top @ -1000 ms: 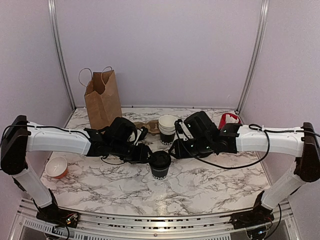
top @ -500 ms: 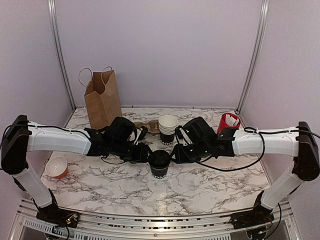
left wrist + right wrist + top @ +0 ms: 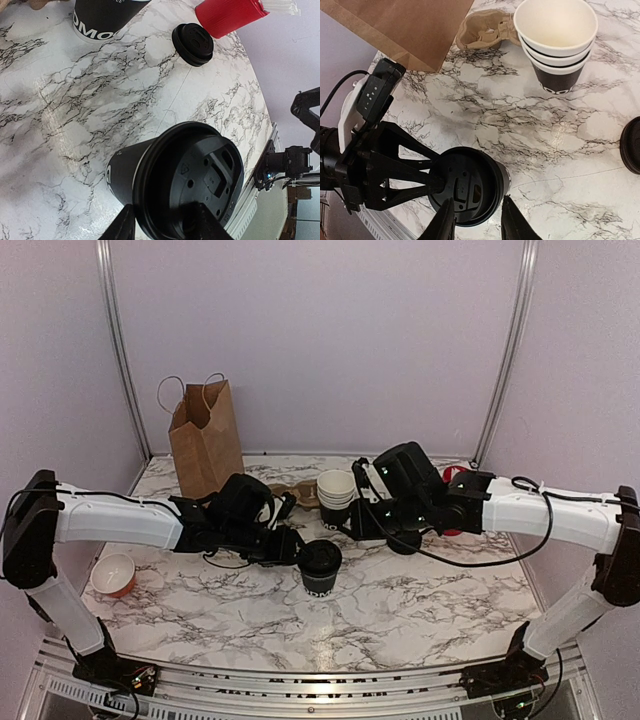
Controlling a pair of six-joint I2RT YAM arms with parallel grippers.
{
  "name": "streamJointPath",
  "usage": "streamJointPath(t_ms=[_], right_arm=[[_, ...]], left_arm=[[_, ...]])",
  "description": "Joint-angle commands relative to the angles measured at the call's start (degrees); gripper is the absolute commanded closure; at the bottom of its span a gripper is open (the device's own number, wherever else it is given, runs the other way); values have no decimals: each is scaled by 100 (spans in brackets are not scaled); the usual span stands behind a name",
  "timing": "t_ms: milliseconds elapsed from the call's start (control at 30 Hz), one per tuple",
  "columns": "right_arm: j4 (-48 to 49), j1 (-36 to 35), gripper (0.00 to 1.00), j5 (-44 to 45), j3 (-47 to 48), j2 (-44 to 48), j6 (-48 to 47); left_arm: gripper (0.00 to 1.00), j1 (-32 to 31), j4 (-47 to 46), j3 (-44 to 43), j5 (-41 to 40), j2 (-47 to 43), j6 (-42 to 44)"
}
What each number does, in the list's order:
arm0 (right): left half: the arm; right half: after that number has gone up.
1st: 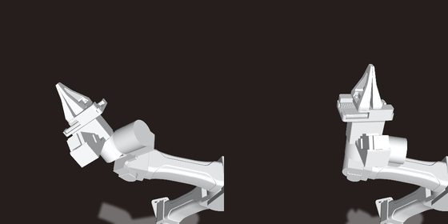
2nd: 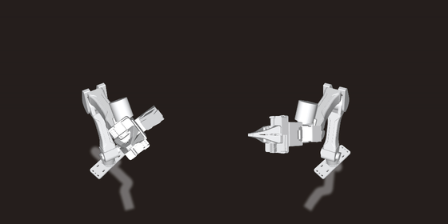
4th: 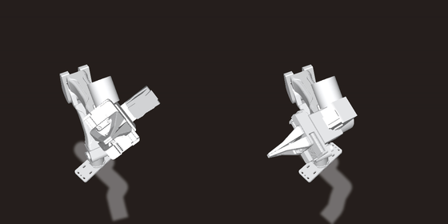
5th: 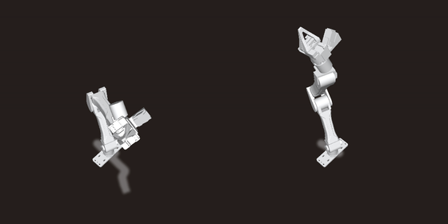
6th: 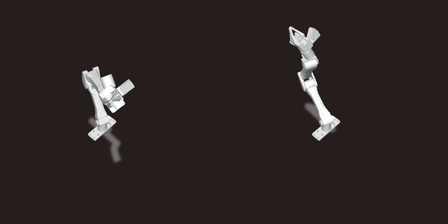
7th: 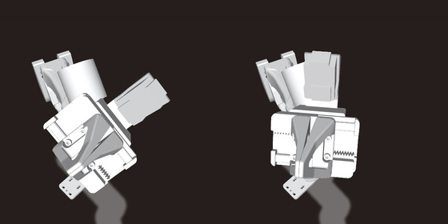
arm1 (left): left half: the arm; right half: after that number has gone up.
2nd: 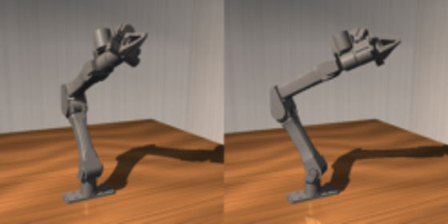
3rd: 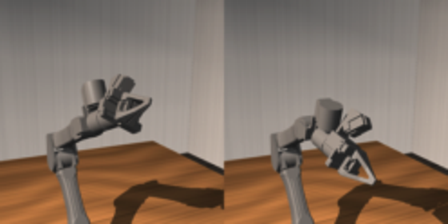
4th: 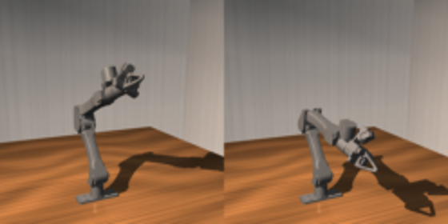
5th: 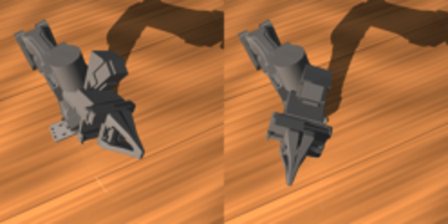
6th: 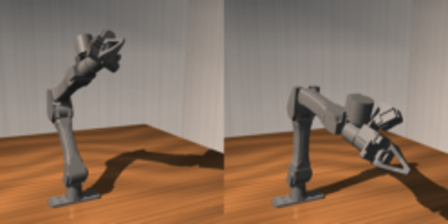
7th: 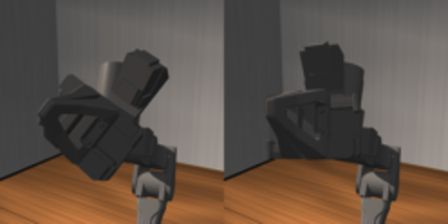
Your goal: Pack the takeout coffee
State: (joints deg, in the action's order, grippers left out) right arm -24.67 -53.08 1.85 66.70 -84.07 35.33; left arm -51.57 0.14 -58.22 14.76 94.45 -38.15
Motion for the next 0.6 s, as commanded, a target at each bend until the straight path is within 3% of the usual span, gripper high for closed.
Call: streamJointPath(t_ms=[0, 567], right_arm=[[-184, 16, 69, 207, 270, 178, -169], [-284, 37, 69, 285, 398, 231, -271]], left_arm=[[60, -11, 153, 12, -35, 145, 68], [60, -11, 153, -16, -15, 153, 88]])
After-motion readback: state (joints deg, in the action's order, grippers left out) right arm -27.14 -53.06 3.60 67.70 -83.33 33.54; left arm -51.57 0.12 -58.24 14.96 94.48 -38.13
